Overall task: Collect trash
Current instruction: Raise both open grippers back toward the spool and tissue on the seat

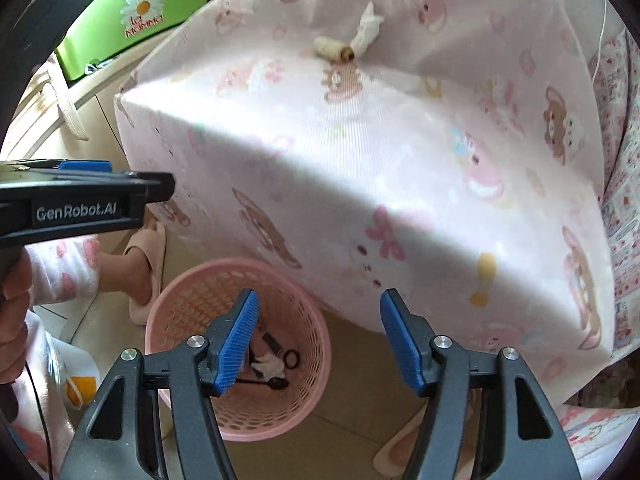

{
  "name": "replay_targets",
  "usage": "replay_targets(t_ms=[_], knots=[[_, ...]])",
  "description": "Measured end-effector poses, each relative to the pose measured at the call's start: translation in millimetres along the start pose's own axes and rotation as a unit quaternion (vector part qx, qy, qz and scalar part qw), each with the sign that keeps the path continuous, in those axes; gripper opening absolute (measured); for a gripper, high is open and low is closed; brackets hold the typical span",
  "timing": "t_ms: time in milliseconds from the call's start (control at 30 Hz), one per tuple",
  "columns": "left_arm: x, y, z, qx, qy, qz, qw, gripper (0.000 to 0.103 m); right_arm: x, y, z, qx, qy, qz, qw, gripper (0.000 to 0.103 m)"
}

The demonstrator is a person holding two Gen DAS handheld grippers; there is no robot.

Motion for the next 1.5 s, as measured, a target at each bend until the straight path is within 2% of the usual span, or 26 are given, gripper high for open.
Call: replay_targets(t_ms=[133,200,300,333,433,467,567,700,800,967,1133,1233,1300,1367,1433,1500], knots=[[-18.4,-5.0,-20.1,0.009,-0.066,0.017,0.9976,0.072,-11.4,-1.5,-17.9,0.005,-0.043,0.011,0.999,0.066],[-26.4,-7.8,-33.5,0.01,-0.102,0.023,0.9945,0.072,-16.0,-7.6,-26.7,0.025,-0.06,0.012,0.998,0.066],[-37.1,-12.2,-48.7,0.011,-0.125,0.042,0.9912,0.073,-22.0,-9.9,-36.2,0.024,-0.075,0.017,0.997,0.066],[-40.3,-12.3,-52.6,0.009,-0.131,0.047,0.9903,0.074,-25.1,-11.8,-39.8,0.021,-0.081,0.022,0.996,0.066],[-52.7,-9.8,-63.5,0.009,-0.134,0.052,0.9896,0.098,-35.9,-23.0,-49.7,0.023,-0.096,0.04,0.994,0.066],[-58.0,-9.0,-69.6,0.004,-0.14,0.05,0.9889,0.101,-41.3,-27.7,-53.0,0.023,-0.102,0.045,0.994,0.066],[-78.6,-6.4,-84.2,-0.005,-0.148,0.057,0.9874,0.101,-61.2,-43.9,-61.1,0.026,-0.114,0.053,0.992,0.066],[-112.3,1.9,-94.4,-0.015,-0.158,0.044,0.9863,0.101,-103.0,-76.2,-74.4,0.034,-0.143,0.068,0.987,0.069],[-131.6,2.4,-94.3,-0.018,-0.161,0.057,0.9852,0.101,-135.4,-100.8,-83.9,0.045,-0.164,0.08,0.982,0.07],[-161.4,-7.3,-97.7,-0.017,-0.186,0.086,0.9786,0.101,-173.4,-140.0,-88.8,0.035,-0.176,0.149,0.972,0.07],[-181.9,-14.6,-79.1,0.008,-0.179,0.089,0.9797,0.101,-184.6,-146.9,-71.7,0.047,-0.184,0.161,0.969,0.07],[-179.4,-9.4,-57.4,0.014,-0.168,0.08,0.9824,0.101,-175.9,-137.5,-48.3,0.047,-0.174,0.151,0.972,0.07],[-171.6,-5.3,-40.2,0.032,-0.157,0.069,0.9846,0.101,-169.0,-130.2,-30.7,0.047,-0.157,0.141,0.976,0.07],[-162.8,-3.2,-18.6,0.043,-0.132,0.071,0.9878,0.1,-163.6,-125.3,-14.0,0.051,-0.139,0.132,0.98,0.07],[-158.0,-1.1,2.7,0.04,-0.095,0.072,0.9921,0.093,-161.6,-125.0,-5.4,0.048,-0.134,0.132,0.981,0.07],[-158.4,-4.3,16.6,0.065,-0.076,0.06,0.9932,0.093,-161.9,-124.0,0.5,0.042,-0.13,0.13,0.982,0.07]])
Point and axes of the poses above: each gripper's, at about its wrist camera, not at the fingertips, and z roughly the way its jaws point, y to its left, x to its underside, the point moved 10 cm from there along z, roughly the way its jaws point, and after that the axes turned 9 degrees about x, right-handed, at the moved point
